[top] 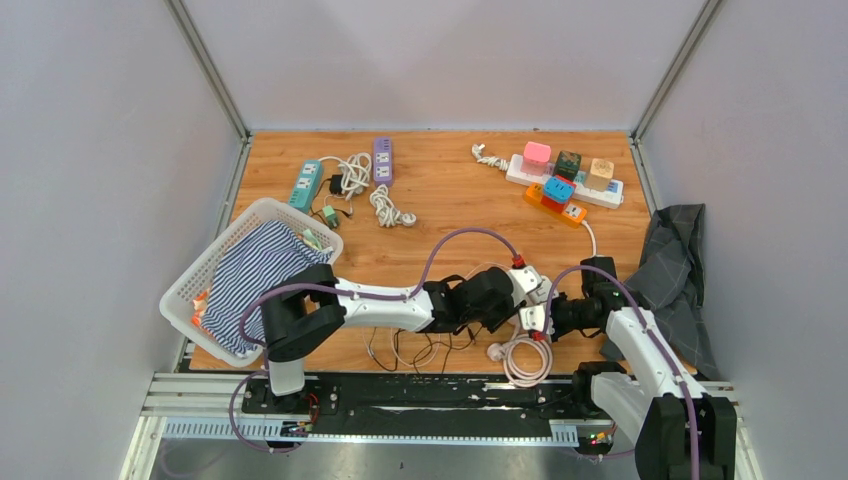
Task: Pull the plug off the socket
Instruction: Remove the plug from the socket.
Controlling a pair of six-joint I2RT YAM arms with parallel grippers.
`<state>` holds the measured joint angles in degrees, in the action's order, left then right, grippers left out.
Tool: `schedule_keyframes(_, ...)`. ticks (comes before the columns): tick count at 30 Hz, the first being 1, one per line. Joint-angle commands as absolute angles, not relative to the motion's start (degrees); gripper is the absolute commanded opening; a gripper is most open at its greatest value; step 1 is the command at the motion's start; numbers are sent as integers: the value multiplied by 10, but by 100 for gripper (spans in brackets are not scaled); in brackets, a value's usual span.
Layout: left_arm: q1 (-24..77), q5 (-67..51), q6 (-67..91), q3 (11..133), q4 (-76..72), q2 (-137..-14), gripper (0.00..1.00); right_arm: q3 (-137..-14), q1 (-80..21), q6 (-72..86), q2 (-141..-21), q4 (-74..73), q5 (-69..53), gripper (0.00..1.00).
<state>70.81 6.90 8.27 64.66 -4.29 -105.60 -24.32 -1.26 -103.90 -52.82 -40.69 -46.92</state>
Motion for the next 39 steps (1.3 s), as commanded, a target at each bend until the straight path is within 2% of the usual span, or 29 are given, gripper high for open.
schedule_keyframes(1, 714, 9, 105, 648, -75, -1027, 0, -234, -21, -1027, -540, -448, -427, 4)
schedule_keyframes(7, 708, -46, 172, 676, -73, -1041, 0, -235, -21, -1028, -538, -449, -427, 4)
schedule_keyframes(14, 720, -2, 22, 652, -81, -1042, 0, -235, -22, -1027, -540, -451, -429, 5)
schedule_keyframes(17, 721, -8, 8, 645, -90, -1050, 0, -236, -23, -1027, -542, -452, -428, 6)
schedule_keyframes(28, 694, -90, 194, 644, -137, -1042, 0, -237, -24, -1027, -543, -454, -425, 6)
schedule_keyframes(35, 715, -19, 46, 624, -138, -1030, 0, -239, -23, -1027, -551, -457, -424, 9)
schedule_keyframes(39, 707, -38, 89, 625, -142, -1038, 0, -240, -25, -1027, -554, -458, -421, 9)
